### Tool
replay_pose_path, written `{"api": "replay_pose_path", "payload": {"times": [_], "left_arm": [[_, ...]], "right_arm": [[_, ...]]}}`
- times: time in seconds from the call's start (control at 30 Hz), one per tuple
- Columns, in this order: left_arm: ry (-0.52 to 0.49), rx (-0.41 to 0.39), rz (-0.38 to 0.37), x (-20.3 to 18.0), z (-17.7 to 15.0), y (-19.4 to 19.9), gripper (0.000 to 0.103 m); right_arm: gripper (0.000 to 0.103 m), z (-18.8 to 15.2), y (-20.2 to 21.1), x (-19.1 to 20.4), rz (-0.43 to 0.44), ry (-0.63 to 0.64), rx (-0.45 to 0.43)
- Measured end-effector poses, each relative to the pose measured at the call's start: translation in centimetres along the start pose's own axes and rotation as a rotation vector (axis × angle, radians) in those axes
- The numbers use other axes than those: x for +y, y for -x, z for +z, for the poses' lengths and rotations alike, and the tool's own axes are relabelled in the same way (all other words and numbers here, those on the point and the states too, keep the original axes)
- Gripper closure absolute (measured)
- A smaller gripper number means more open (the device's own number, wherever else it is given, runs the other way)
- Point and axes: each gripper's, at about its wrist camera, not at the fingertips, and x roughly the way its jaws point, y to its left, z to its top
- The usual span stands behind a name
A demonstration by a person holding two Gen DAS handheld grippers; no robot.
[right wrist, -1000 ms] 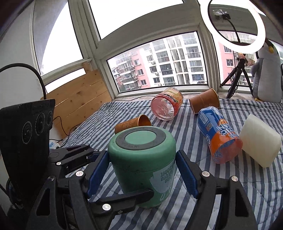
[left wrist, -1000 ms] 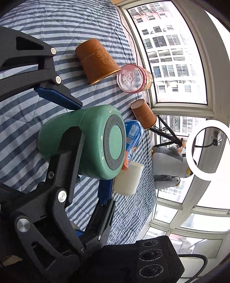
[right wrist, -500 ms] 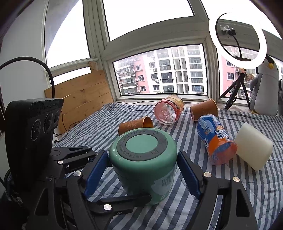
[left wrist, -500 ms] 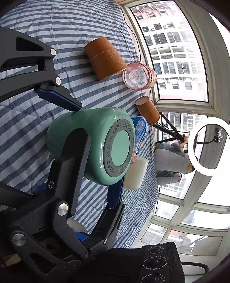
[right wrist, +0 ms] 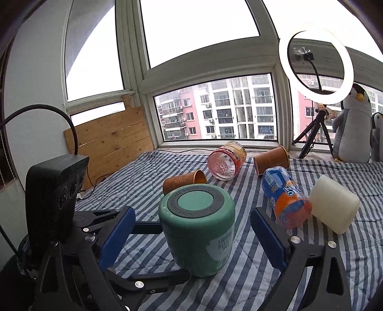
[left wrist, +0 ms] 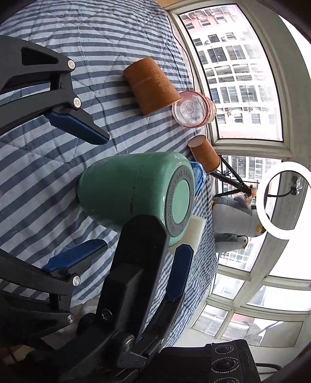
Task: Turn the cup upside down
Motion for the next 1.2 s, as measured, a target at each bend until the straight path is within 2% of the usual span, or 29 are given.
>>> {"api": "replay_pose_path", "payload": {"times": [0.03, 0.23, 0.43, 0.53, 0.57, 0.7, 0.8, 0.93, 1.07, 1.2], "left_arm": [[0.008, 0.004, 0.003, 0.1, 0.2, -0.1, 0.019], [-0.011, -0.016, 0.026, -0.1, 0.6, 0.8, 0.019], [-0.013, -0.070, 0.069, 0.2, -1.1, 3.4, 0.019], [0.031, -0.138, 0.099, 0.5, -1.9, 5.3, 0.017], [0.049, -0.174, 0.123, 0.5, -2.1, 6.1, 0.014], [0.086, -0.298, 0.201, -0.1, -3.0, 9.0, 0.011], [0.105, -0.400, 0.251, -0.8, -4.1, 11.0, 0.005], [0.082, -0.517, 0.386, -2.0, -5.4, 12.7, 0.003], [0.078, -0.587, 0.451, -3.0, -6.4, 13.5, 0.001], [0.056, -0.591, 0.473, -3.7, -6.9, 13.2, 0.001]], "right_arm": [[0.008, 0.2, -0.2, -0.1, 0.017, -0.014, 0.008], [0.008, 1.3, 0.6, -0.4, -0.017, -0.044, -0.033], [0.008, 0.3, 4.2, -1.2, -0.127, -0.050, -0.131], [0.008, -0.8, 5.9, -0.8, -0.207, -0.025, -0.150], [0.008, -1.1, 6.4, -0.5, -0.257, -0.011, -0.156], [0.008, -2.6, 8.5, 0.8, -0.371, 0.042, -0.204], [0.008, -3.4, 9.7, 1.5, -0.425, 0.067, -0.242], [0.008, -4.1, 10.4, 2.0, -0.457, 0.064, -0.259], [0.008, -4.7, 10.4, 2.3, -0.499, 0.065, -0.279], [0.008, -5.2, 10.1, 2.5, -0.530, 0.075, -0.279]]}}
